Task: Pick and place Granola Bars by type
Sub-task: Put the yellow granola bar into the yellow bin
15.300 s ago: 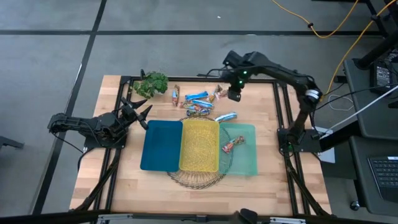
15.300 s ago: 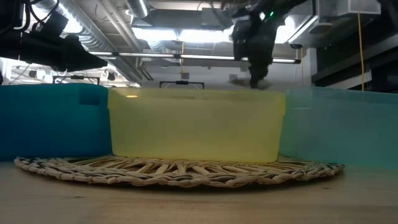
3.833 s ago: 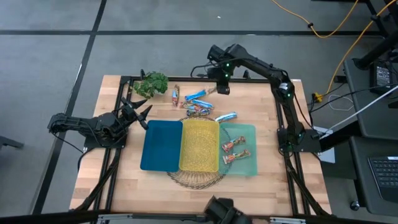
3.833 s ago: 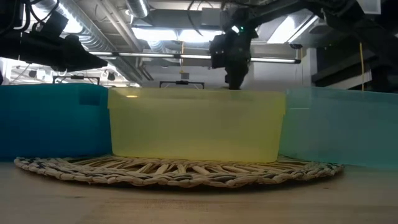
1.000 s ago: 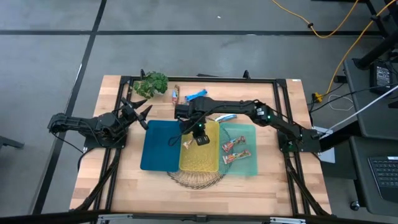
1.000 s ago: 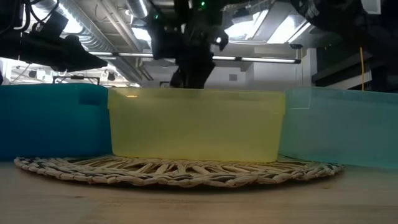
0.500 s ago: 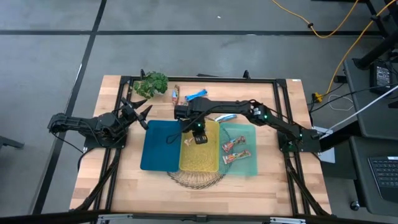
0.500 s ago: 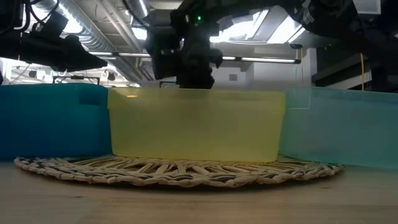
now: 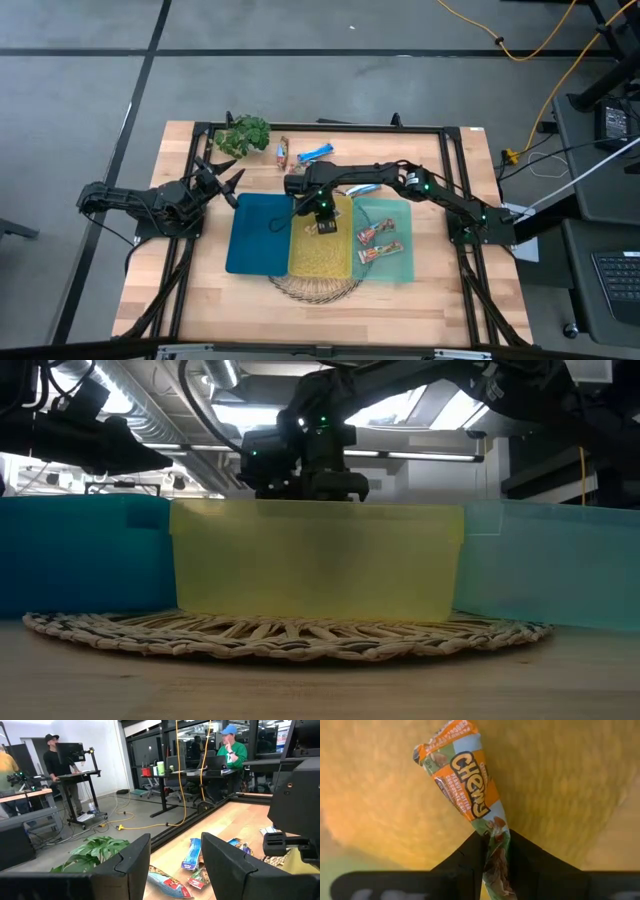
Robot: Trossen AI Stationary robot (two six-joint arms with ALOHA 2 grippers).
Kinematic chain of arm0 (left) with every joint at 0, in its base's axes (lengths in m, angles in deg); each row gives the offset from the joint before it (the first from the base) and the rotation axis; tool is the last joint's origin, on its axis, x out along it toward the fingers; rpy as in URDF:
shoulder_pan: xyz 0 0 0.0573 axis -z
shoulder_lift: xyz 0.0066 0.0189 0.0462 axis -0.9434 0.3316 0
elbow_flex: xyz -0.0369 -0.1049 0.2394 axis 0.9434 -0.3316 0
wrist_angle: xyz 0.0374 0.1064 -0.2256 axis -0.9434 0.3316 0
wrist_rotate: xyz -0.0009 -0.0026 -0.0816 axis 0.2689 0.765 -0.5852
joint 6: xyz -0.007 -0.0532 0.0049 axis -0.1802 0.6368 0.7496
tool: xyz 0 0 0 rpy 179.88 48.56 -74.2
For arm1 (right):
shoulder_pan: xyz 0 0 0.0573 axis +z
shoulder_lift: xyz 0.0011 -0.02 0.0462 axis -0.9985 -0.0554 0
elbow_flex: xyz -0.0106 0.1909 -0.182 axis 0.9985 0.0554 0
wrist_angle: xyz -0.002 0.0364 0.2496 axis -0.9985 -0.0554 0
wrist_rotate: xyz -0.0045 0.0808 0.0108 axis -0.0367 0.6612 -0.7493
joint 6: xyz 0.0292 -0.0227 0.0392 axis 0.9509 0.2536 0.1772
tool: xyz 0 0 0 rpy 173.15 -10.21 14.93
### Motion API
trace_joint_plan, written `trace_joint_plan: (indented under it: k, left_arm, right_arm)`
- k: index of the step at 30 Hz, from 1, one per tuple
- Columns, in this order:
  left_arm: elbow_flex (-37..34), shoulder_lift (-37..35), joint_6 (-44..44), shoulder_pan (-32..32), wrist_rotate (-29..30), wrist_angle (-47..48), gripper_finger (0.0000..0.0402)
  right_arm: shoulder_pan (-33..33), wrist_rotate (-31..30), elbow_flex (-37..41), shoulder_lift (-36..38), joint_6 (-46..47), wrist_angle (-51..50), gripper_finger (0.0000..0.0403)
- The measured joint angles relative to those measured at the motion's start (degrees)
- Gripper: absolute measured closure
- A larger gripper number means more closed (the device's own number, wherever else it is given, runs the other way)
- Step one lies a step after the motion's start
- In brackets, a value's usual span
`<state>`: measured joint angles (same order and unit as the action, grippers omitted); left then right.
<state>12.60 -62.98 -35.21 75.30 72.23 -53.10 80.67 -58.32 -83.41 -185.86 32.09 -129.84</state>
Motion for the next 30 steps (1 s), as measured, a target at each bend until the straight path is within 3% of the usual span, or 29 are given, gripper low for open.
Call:
trace_joint_plan:
  k: [11, 23, 30]
  left_arm:
    - [0.0, 0.0, 0.0, 0.0, 0.0, 0.0, 0.0233]
    - [0.0, 0.0, 0.0, 0.0, 0.0, 0.0, 0.0233]
    - [0.0, 0.0, 0.0, 0.0, 0.0, 0.0, 0.0233]
  right_arm:
    - [0.0, 3.1, -0.3, 0.6, 4.6, -0.5, 0.0317]
    - [0.0, 6.0, -0.3, 0.9, 11.8, -3.7, 0.0219]
    - [0.0, 1.6, -0.3, 4.3, 12.6, -4.6, 0.0199]
